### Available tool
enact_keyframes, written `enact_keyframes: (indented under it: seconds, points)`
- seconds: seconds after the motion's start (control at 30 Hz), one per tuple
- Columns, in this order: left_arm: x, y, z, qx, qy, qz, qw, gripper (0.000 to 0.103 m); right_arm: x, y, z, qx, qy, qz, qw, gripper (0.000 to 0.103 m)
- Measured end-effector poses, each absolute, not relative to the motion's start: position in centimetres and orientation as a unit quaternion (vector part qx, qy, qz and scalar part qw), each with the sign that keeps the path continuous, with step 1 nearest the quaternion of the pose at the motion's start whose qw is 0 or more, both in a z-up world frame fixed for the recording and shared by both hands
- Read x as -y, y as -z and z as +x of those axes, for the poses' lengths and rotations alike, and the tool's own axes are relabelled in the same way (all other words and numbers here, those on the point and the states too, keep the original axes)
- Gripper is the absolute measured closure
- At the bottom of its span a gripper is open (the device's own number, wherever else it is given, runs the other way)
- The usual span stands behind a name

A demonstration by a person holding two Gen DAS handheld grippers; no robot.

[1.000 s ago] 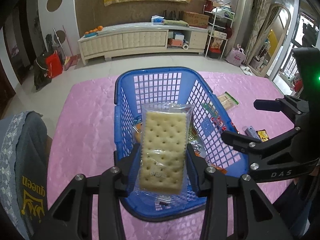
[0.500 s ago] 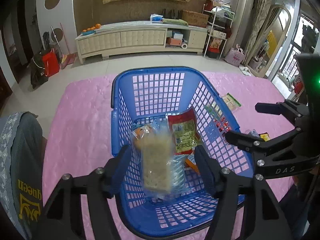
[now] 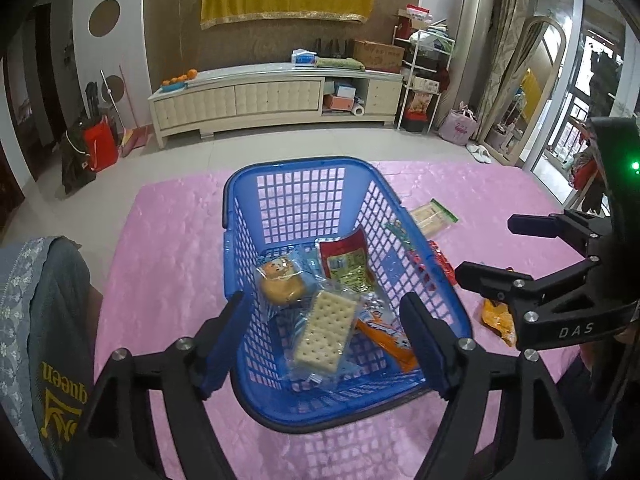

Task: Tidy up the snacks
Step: 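Withdraw both tools from the basket toward the remaining snacks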

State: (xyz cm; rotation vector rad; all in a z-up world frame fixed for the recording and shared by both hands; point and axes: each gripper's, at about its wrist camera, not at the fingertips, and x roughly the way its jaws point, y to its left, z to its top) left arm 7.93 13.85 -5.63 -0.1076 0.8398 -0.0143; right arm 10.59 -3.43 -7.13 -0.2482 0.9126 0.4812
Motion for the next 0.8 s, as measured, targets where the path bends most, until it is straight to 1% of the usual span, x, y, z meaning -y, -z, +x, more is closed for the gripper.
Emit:
enact_keyframes:
  seconds: [0.07, 0.3, 0.57, 0.8]
  points:
    - [-13.2, 5.2, 7.5, -0.405, 0.01, -0.051, 0.913, 0.025, 3.9, 6.7, 10.2, -0.433, -0.229, -0.114, 0.864, 0.0]
    - [-10.2, 4.2, 6.9, -0.395, 0.029, -0.038, 0.917, 0.022, 6.5, 5.6, 8.4, -0.424, -0.221, -0.11, 0.872, 0.0]
    - [-6.5, 3.0, 7.2, -0.392, 0.052, -0.036, 0.918, 0.022, 11.1, 4.4, 7.7, -0.412, -0.189, -0.1, 0.886, 0.0]
    - [-2.1, 3.1, 8.0, -0.398, 0.079, -0.021, 0.914, 0.022, 15.5, 4.3, 7.5, -0.413, -0.163, -0.097, 0.891, 0.0]
